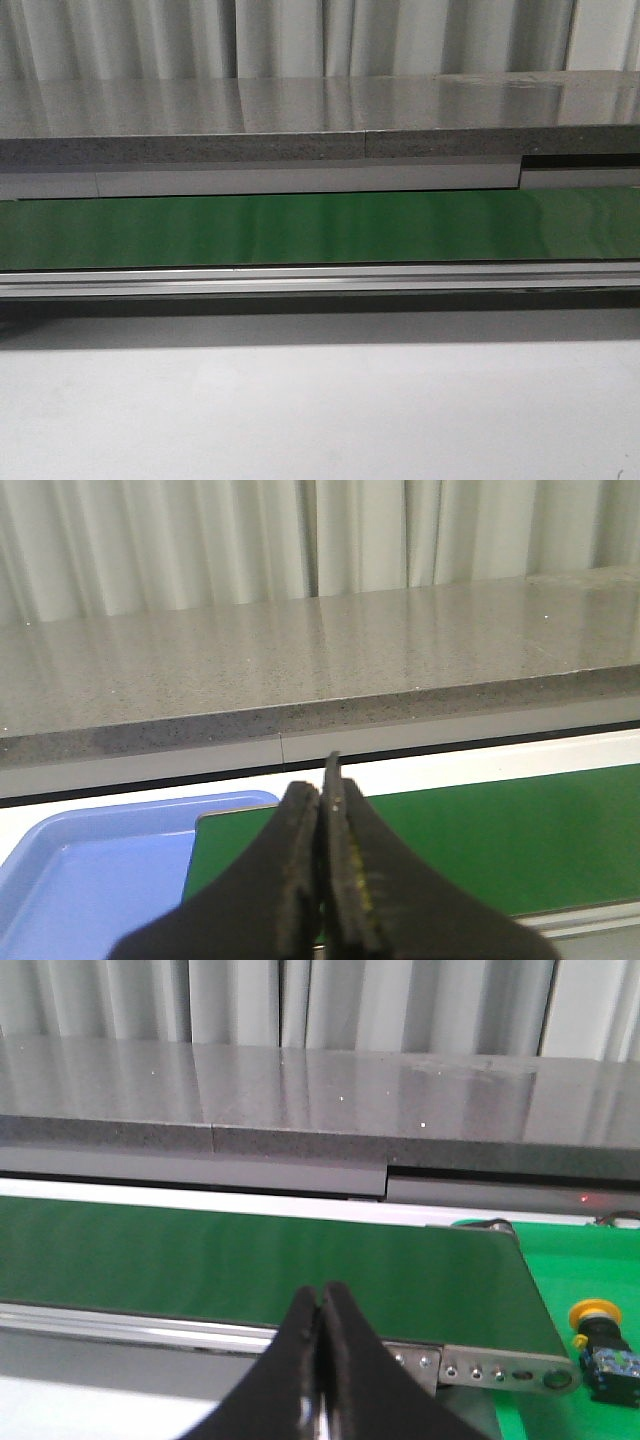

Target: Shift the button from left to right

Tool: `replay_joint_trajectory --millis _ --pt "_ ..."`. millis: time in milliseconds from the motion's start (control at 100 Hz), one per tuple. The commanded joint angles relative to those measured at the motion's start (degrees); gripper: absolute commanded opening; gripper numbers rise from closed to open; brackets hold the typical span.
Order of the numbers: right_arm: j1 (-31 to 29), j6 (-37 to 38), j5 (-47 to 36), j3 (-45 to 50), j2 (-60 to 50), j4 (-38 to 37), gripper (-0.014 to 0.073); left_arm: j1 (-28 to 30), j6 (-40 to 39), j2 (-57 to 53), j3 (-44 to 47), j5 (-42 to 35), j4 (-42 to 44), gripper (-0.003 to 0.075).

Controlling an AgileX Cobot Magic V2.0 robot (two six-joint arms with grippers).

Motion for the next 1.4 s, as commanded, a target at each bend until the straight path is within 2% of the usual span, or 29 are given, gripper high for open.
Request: replay_joint_trajectory --millis 0,380,1390 --pt "-0.2 0.0 -5.1 -0.1 -0.9 -0.7 -0.0068 -0.6 -0.3 0.6 -1.6 -4.9 -0.7 -0.0019" --pt "-2.5 0.0 -8.6 3.9 -0.9 -0.2 -0.0068 -0.6 -0.3 0.6 -1.6 -4.9 -0.7 -0.0019" --pt "-2.5 0.0 -7.9 3.9 -0.9 -0.2 -0.0068 -0.6 -0.3 0.6 -1.6 -4.9 -0.7 -0.0019"
